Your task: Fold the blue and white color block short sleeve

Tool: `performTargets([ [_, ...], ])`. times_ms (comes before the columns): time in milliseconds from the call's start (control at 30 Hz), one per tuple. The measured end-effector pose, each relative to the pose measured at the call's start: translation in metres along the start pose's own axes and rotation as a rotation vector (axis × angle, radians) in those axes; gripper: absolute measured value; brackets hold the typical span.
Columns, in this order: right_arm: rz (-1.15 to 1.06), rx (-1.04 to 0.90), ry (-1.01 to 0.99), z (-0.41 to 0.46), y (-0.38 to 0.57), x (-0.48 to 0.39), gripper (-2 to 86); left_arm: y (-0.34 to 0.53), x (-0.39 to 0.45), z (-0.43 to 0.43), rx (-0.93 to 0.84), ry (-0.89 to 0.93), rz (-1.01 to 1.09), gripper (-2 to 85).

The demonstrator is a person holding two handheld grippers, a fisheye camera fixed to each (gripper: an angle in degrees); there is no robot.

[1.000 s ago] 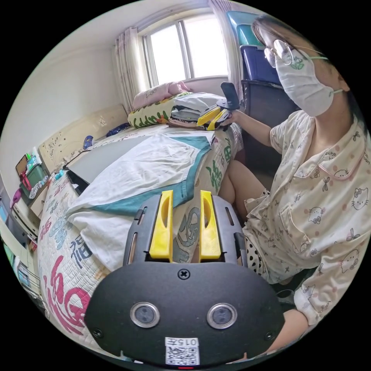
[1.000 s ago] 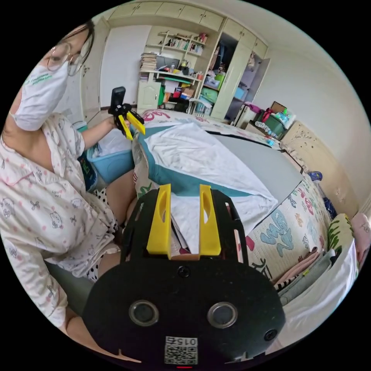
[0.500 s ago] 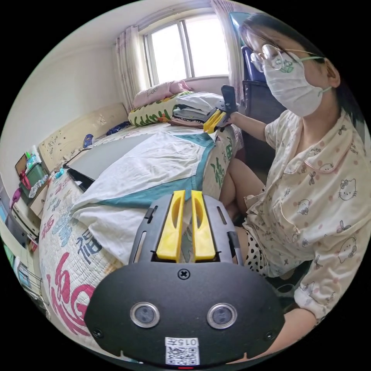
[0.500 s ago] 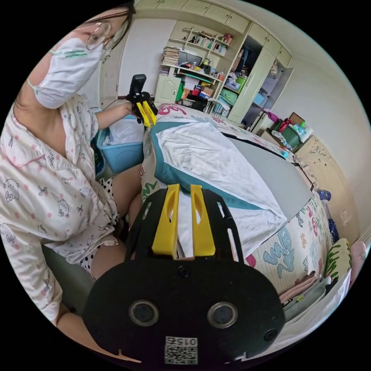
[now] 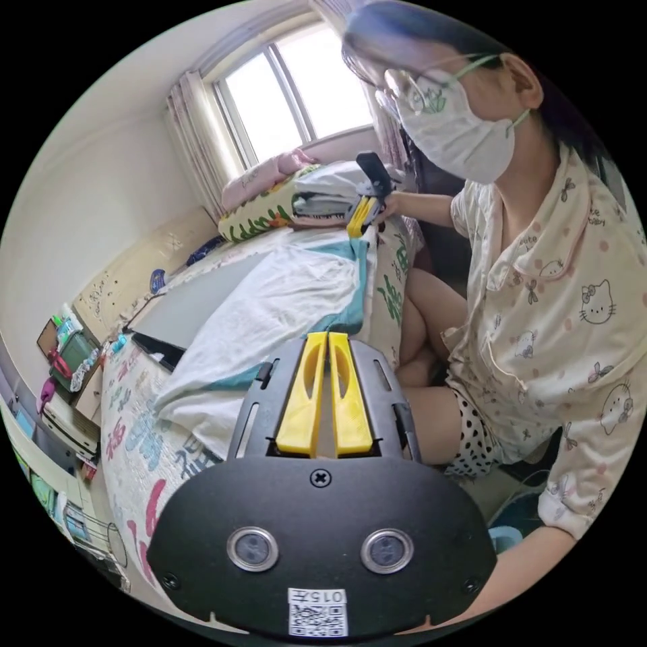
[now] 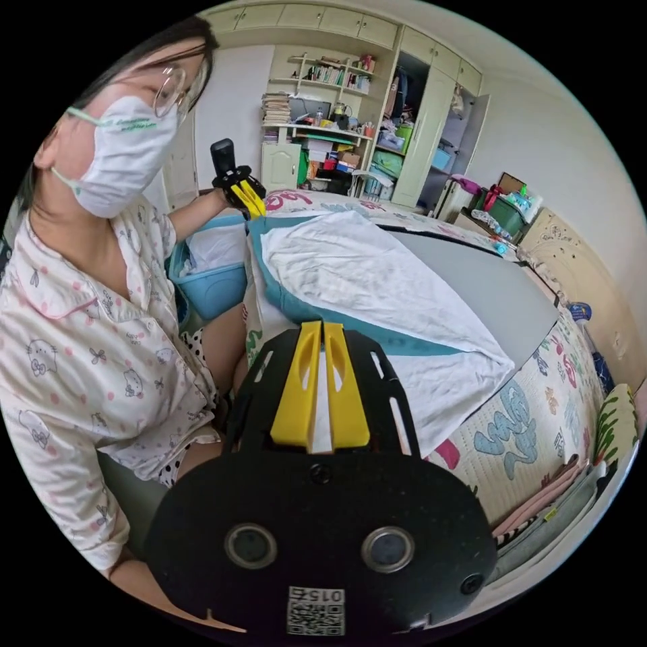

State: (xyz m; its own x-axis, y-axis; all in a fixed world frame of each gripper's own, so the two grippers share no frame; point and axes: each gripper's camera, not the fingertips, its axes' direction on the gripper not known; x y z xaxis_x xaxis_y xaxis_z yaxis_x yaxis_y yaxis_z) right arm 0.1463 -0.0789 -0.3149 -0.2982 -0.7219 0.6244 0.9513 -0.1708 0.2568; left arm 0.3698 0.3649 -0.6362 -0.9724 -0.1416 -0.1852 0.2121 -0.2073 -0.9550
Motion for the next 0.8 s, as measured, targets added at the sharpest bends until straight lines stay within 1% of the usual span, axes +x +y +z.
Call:
performTargets([
  [33, 0.043, 0.018, 0.056, -0.010, -0.026, 0.019, -0.8, 0.005, -0.023, -0.011, 0.067, -0.003, -0.022, 0.2],
  [67, 0.108, 0.062, 0.174, -0.023, -0.062, 0.049, -0.7, 0.002, -0.063, -0.018, 0.132, -0.006, -0.063, 0.3],
  [100, 0.166, 0.105, 0.250, -0.032, -0.083, 0.070, -0.7, -0.004, -0.089, -0.018, 0.165, -0.017, -0.089, 0.4],
  [133, 0.357, 0.227, 0.402, -0.054, -0.129, 0.125, -0.5, -0.020, -0.153, -0.015, 0.228, -0.082, -0.200, 0.8],
  [167, 0.537, 0.362, 0.493, -0.073, -0.172, 0.181, -0.1, -0.031, -0.219, -0.009, 0.296, -0.184, -0.365, 1.5],
  [200, 0.599, 0.390, 0.519, -0.078, -0.191, 0.206, 0.2, -0.032, -0.247, -0.006, 0.343, -0.231, -0.449, 1.9],
  [233, 0.713, 0.374, 0.585, -0.084, -0.224, 0.247, 1.8, -0.026, -0.284, 0.002, 0.422, -0.314, -0.555, 4.4],
  [267, 0.797, 0.356, 0.661, -0.091, -0.242, 0.265, 4.5, -0.014, -0.300, 0.009, 0.441, -0.373, -0.669, 8.6],
  [300, 0.798, 0.351, 0.679, -0.095, -0.247, 0.266, 5.1, -0.006, -0.299, 0.009, 0.441, -0.382, -0.723, 9.0],
  [333, 0.739, 0.341, 0.667, -0.102, -0.251, 0.256, 6.2, 0.011, -0.282, 0.008, 0.440, -0.363, -0.749, 9.7],
  [367, 0.649, 0.308, 0.620, -0.106, -0.245, 0.238, 7.3, 0.029, -0.248, 0.003, 0.420, -0.329, -0.682, 10.0],
  [400, 0.606, 0.282, 0.587, -0.107, -0.238, 0.226, 7.8, 0.040, -0.227, 0.001, 0.395, -0.312, -0.644, 10.2],
  [467, 0.513, 0.176, 0.440, -0.108, -0.188, 0.179, 8.5, 0.107, -0.130, -0.014, 0.236, -0.236, -0.559, 10.3],
  [500, 0.505, 0.155, 0.398, -0.109, -0.173, 0.168, 8.6, 0.129, -0.102, -0.020, 0.206, -0.221, -0.546, 10.4],
  [567, 0.554, 0.099, 0.261, -0.121, -0.106, 0.132, 9.9, 0.227, 0.008, -0.046, 0.096, -0.187, -0.553, 10.8],
  [600, 0.581, 0.092, 0.237, -0.125, -0.090, 0.126, 10.4, 0.252, 0.034, -0.053, 0.075, -0.183, -0.571, 11.1],
  [667, 0.699, 0.110, 0.171, -0.146, -0.030, 0.104, 11.7, 0.346, 0.128, -0.079, 0.024, -0.181, -0.684, 12.8],
  [700, 0.723, 0.118, 0.161, -0.152, -0.018, 0.099, 11.9, 0.367, 0.151, -0.084, 0.018, -0.183, -0.710, 13.4],
  [767, 0.805, 0.173, 0.145, -0.173, 0.019, 0.080, 12.2, 0.435, 0.231, -0.093, -0.008, -0.185, -0.805, 14.8],
  [800, 0.818, 0.185, 0.146, -0.177, 0.025, 0.076, 12.4, 0.447, 0.248, -0.093, -0.012, -0.180, -0.821, 15.2],
])
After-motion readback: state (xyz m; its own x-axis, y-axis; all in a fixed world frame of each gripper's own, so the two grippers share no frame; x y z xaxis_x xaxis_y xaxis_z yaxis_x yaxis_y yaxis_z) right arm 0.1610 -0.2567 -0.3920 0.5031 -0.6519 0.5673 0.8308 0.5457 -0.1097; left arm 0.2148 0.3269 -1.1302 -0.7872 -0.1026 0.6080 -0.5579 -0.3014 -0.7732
